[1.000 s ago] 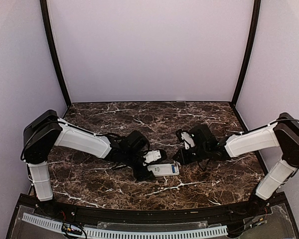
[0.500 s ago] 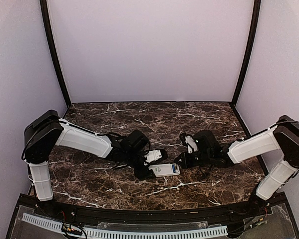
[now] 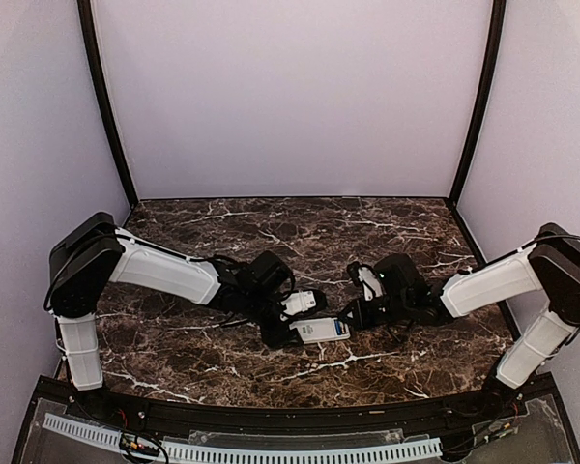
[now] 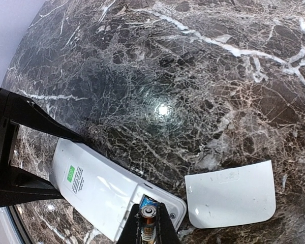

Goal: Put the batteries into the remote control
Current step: Place the battery in the battery compartment, then load the battery into the battery compartment.

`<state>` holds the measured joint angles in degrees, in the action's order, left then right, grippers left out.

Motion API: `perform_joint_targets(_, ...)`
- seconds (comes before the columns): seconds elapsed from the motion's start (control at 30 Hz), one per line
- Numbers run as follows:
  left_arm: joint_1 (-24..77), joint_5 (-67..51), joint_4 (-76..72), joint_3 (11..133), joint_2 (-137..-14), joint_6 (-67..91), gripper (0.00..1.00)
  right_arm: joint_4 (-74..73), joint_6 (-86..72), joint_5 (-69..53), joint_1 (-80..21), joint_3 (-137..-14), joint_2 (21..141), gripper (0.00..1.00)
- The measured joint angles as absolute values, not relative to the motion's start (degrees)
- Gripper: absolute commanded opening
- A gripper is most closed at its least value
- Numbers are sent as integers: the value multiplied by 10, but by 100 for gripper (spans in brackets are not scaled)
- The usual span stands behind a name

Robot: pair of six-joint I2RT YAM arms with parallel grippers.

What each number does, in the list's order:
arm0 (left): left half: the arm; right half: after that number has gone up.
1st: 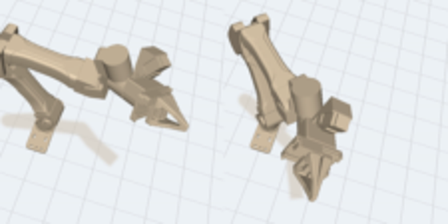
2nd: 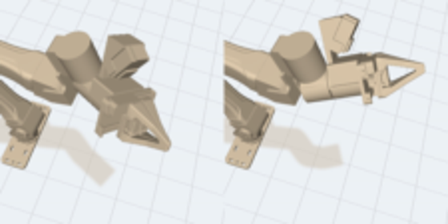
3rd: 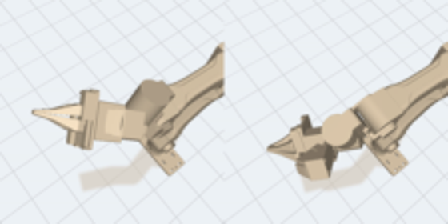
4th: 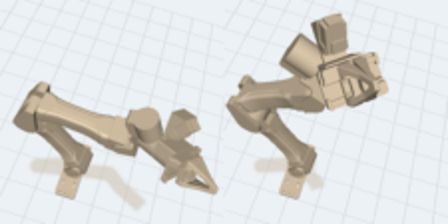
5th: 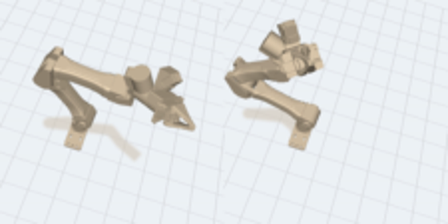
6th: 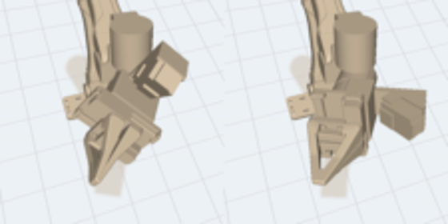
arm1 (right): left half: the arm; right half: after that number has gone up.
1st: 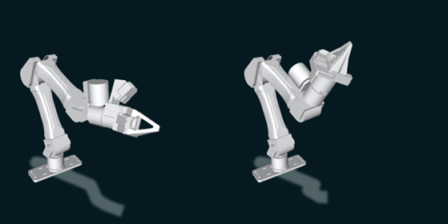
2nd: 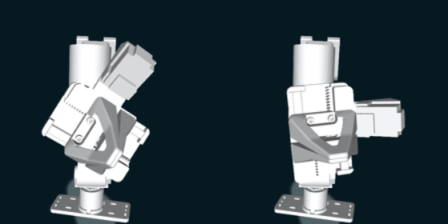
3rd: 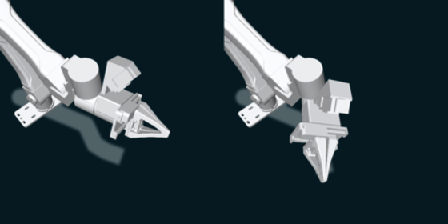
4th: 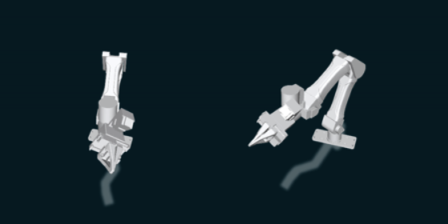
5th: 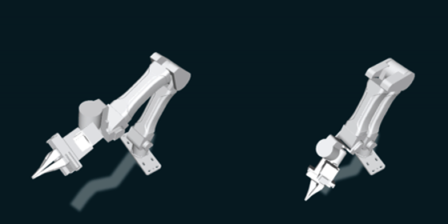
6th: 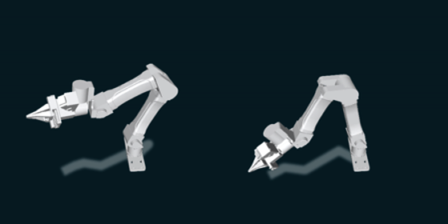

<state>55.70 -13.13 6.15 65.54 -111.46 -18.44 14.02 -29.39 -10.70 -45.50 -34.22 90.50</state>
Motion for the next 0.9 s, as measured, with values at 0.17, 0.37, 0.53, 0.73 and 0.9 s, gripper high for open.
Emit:
perform_joint_targets(0.17,557,-133,61,656,-1115,-184,49,113,-291,-105,-457,-349,903,21)
perform_joint_targets(0.37,557,-137,59,657,-1117,-185,49,28,-269,-96,-457,-385,896,31)
perform_joint_targets(0.53,557,-139,58,657,-1117,-187,50,-49,-240,-98,-454,-437,883,24)
perform_joint_targets(0.73,556,-141,57,657,-1117,-190,50,-135,-229,-101,-445,-527,903,14)
perform_joint_targets(0.9,556,-141,56,657,-1118,-189,50,-170,-227,-89,-444,-561,946,12)
